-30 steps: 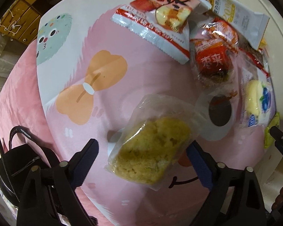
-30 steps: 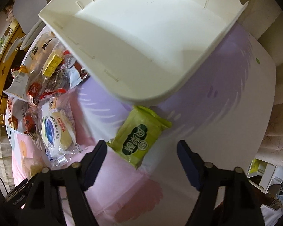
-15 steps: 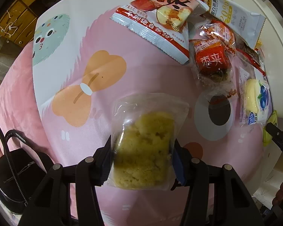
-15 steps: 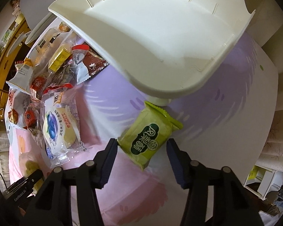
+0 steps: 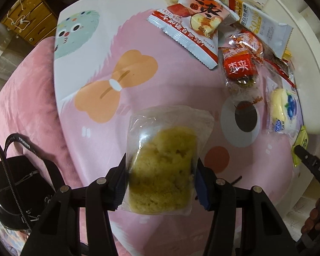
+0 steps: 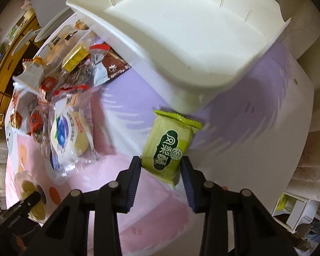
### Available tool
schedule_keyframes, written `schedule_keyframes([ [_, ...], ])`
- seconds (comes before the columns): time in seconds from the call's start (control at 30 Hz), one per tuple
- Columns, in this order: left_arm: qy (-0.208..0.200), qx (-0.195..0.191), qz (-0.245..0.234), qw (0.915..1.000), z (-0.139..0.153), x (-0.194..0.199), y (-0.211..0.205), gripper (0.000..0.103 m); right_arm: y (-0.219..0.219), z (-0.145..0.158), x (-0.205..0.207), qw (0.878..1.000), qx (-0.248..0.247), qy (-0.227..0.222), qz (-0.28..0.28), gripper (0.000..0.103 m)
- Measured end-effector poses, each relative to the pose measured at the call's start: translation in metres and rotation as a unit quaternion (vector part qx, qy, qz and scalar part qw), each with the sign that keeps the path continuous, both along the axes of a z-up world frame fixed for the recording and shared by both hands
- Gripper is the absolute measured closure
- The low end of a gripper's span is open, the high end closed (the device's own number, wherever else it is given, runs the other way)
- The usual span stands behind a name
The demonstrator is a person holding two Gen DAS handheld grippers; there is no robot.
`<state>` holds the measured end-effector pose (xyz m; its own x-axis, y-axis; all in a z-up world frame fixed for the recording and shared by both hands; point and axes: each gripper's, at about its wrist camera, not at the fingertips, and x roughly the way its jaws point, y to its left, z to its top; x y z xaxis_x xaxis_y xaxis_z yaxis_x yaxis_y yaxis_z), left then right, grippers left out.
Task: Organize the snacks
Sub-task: 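Lift the cake bag with the left gripper while the right gripper carries the green packet over the white tray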
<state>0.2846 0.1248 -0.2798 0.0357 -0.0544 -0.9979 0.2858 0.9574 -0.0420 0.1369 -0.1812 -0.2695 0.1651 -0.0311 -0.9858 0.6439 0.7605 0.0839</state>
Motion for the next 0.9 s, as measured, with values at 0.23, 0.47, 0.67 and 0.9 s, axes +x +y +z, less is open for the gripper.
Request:
schedule_keyframes([
  [0.23, 0.000, -0.020, 0.006, 0.9998, 0.026, -0.026, 0.005, 0.050, 0.021, 0.004, -0.015, 0.999, -0.011, -0.004, 0.033, 0.065],
  [0.47, -0.012, -0.049, 0.004, 0.9987, 0.053, -0.056, 0.004, 0.050, 0.048, 0.032, -0.035, 0.996, 0.013, -0.043, 0.083, 0.068],
  [0.67, -0.018, -0.085, 0.013, 0.9962, 0.079, -0.081, -0.005, 0.050, 0.068, 0.058, -0.041, 0.988, -0.003, -0.075, 0.132, 0.071],
  [0.9, -0.029, -0.117, 0.016, 0.9925, 0.100, -0.102, -0.007, 0.050, 0.054, 0.085, -0.054, 0.982, -0.008, -0.099, 0.160, 0.072],
])
